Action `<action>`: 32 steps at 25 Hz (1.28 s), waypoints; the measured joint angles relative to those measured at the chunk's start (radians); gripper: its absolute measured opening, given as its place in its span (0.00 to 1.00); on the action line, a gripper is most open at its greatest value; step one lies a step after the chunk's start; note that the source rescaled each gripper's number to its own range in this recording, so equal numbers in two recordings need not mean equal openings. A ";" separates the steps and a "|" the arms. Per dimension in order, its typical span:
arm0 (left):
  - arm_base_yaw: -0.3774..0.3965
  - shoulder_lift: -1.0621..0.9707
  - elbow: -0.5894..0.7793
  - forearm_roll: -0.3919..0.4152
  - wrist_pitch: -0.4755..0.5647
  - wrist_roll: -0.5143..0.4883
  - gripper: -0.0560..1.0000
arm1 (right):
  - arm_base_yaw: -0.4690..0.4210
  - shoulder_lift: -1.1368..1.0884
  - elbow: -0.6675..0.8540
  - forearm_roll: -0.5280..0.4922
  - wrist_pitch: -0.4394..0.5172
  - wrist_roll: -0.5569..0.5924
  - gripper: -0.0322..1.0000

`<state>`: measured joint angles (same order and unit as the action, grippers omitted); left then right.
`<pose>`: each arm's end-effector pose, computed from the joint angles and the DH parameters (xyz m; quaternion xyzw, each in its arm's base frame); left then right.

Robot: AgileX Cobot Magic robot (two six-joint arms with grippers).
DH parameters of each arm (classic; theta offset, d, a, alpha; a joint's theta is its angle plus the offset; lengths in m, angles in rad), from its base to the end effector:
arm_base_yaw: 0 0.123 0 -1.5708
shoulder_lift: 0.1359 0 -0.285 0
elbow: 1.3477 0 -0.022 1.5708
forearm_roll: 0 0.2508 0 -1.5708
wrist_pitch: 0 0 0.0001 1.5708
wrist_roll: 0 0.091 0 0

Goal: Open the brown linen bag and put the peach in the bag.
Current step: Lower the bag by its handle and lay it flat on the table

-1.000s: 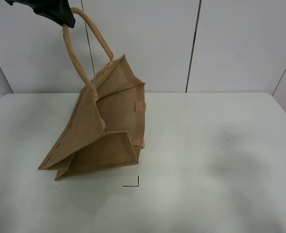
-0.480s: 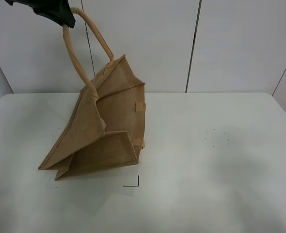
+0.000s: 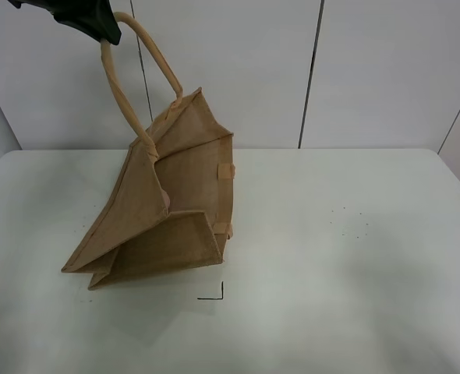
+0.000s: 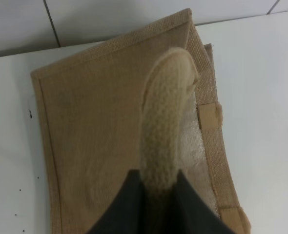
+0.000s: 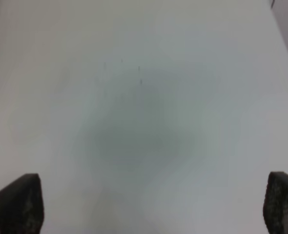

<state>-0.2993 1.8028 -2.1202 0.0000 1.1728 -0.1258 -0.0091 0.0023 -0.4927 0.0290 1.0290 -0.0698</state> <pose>0.3724 -0.1149 0.4446 0.0798 0.9171 -0.0824 0.3818 -0.0023 0.0023 0.2779 -0.0260 0.8469 -0.0065 0.5310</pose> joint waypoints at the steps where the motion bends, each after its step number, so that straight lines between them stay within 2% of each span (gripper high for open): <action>1: 0.000 0.000 0.000 0.000 0.000 0.000 0.05 | 0.000 -0.004 0.000 -0.001 0.000 0.001 1.00; 12: 0.000 0.005 0.002 0.000 0.000 0.000 0.05 | 0.000 -0.005 0.001 -0.004 0.000 0.002 1.00; 16: 0.000 0.038 0.063 -0.026 -0.004 -0.001 0.05 | 0.000 -0.005 0.001 -0.004 0.000 0.002 1.00; 21: 0.000 0.150 0.163 -0.036 -0.052 -0.001 0.05 | 0.000 -0.005 0.001 -0.004 0.000 0.002 1.00; 29: 0.000 0.386 0.174 -0.106 -0.119 0.015 0.05 | 0.000 -0.005 0.001 -0.003 0.000 0.002 1.00; 31: 0.000 0.418 0.174 -0.125 -0.129 0.035 0.12 | 0.000 -0.005 0.001 -0.003 0.000 0.002 1.00; 32: 0.000 0.429 0.174 -0.130 -0.131 0.042 0.21 | 0.000 -0.005 0.001 -0.003 0.000 0.002 1.00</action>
<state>-0.2993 2.2316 -1.9463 -0.1303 1.0415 -0.0842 -0.0091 -0.0029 -0.4919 0.0258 1.0290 -0.0677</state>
